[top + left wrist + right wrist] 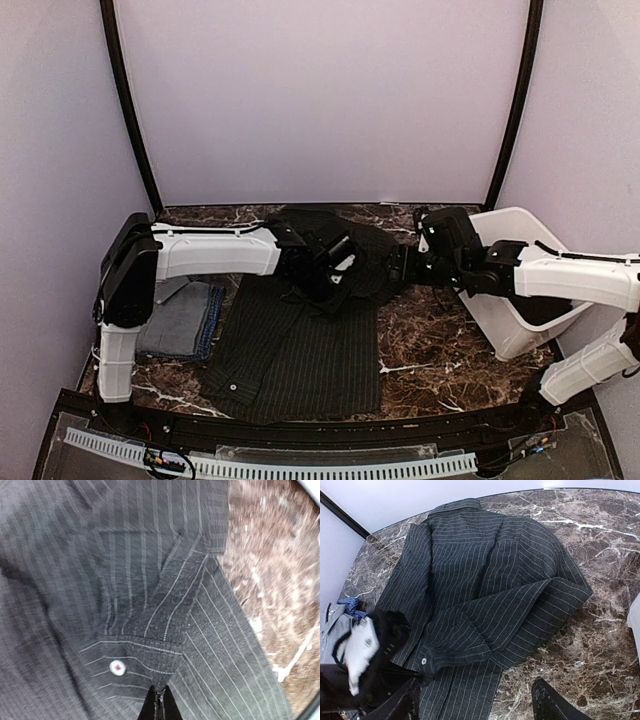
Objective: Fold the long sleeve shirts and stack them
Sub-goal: Pick up the sleeve from the 1/3-folded shirt, then pick up the corner of the 1/3-folded shirt.
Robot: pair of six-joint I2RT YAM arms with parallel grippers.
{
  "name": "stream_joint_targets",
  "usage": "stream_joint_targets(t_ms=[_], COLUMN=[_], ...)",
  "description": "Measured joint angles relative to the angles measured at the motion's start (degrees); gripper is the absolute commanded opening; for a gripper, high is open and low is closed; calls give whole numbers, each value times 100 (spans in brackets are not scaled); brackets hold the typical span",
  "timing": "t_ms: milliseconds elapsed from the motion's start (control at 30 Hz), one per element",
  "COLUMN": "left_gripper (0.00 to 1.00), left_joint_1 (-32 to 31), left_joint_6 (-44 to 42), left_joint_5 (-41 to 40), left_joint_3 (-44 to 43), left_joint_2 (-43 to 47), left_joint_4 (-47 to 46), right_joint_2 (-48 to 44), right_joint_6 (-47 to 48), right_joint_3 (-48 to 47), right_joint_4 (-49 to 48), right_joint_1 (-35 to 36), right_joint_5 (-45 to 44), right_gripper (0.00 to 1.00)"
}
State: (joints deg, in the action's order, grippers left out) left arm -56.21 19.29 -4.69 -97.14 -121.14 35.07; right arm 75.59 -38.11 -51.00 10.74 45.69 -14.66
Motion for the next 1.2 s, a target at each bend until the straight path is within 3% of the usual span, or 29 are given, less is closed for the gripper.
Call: stream_joint_targets(t_ms=[433, 867, 1200], left_gripper=[0, 0, 0], left_joint_1=[1543, 3309, 3882], left_joint_6=[658, 1137, 1187], left_joint_5=[1132, 1672, 1742], left_joint_3=[26, 1106, 1733], left_joint_2=[1534, 2909, 3388], left_joint_4=[22, -264, -328], right_joint_2=[125, 1174, 2024], right_joint_6=[-286, -319, -374], right_joint_3=[197, -17, -483], right_joint_4=[-9, -20, -20], right_joint_1=[0, 0, -26], right_joint_5=[177, 212, 557], right_gripper=[71, 68, 59])
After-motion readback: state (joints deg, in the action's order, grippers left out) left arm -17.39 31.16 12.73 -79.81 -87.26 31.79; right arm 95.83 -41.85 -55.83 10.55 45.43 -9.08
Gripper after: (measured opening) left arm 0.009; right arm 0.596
